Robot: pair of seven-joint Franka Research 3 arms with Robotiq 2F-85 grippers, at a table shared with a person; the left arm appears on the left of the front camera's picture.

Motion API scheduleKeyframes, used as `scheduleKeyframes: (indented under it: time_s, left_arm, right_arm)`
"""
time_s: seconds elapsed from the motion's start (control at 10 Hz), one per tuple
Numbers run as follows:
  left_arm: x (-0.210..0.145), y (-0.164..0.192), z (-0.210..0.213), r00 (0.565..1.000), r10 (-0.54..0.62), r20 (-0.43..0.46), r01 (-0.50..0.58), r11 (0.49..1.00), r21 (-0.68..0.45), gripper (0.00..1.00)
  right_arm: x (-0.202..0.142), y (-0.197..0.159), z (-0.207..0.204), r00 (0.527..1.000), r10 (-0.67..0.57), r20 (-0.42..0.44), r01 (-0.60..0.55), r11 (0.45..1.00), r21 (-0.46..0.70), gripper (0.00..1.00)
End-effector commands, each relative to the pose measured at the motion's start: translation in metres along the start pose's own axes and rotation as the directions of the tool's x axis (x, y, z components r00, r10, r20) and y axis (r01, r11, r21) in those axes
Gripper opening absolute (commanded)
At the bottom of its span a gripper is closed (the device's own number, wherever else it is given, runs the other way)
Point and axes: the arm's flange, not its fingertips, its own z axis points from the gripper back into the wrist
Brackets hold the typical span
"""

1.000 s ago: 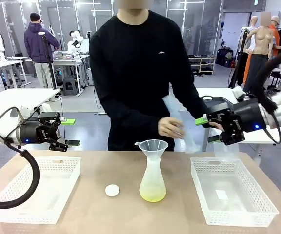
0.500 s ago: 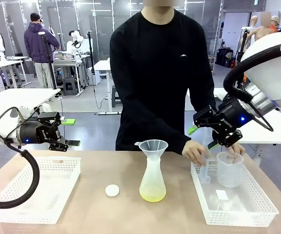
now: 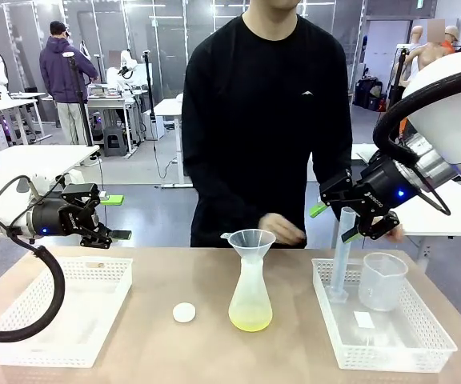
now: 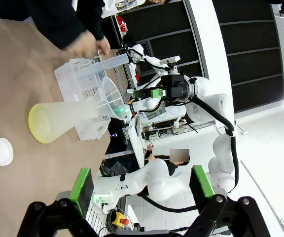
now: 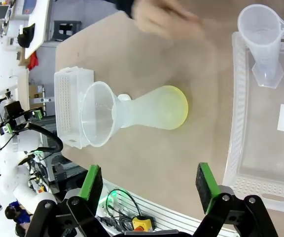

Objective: Prepare the solutions needed for the experiment.
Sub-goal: Once the solution is in the Big flask , pick up the Plastic Funnel and place it back into the right Organizing basket.

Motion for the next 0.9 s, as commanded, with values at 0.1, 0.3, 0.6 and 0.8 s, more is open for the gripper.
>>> scheduleKeyframes:
  time_s: [0.1,0.3,0.6,0.8]
  left_arm:
    - [0.001,-0.001,0.000,1.000,0.001,0.000,-0.001,1.000,0.000,1.00]
    - [0.001,-0.001,0.000,1.000,0.001,0.000,-0.001,1.000,0.000,1.00]
    - [0.001,-0.001,0.000,1.000,0.001,0.000,-0.001,1.000,0.000,1.00]
    - [0.001,-0.001,0.000,1.000,0.001,0.000,-0.001,1.000,0.000,1.00]
  right_arm:
    - [0.009,0.009,-0.016,0.999,0.022,-0.048,-0.022,1.000,0.001,0.96]
    - [0.023,0.023,-0.036,0.996,0.038,-0.079,-0.041,0.999,-0.035,0.96]
    - [0.041,0.045,-0.069,0.992,0.030,-0.123,-0.044,0.993,-0.110,0.96]
    - [0.053,0.061,-0.086,0.985,0.011,-0.173,-0.037,0.988,-0.147,0.96]
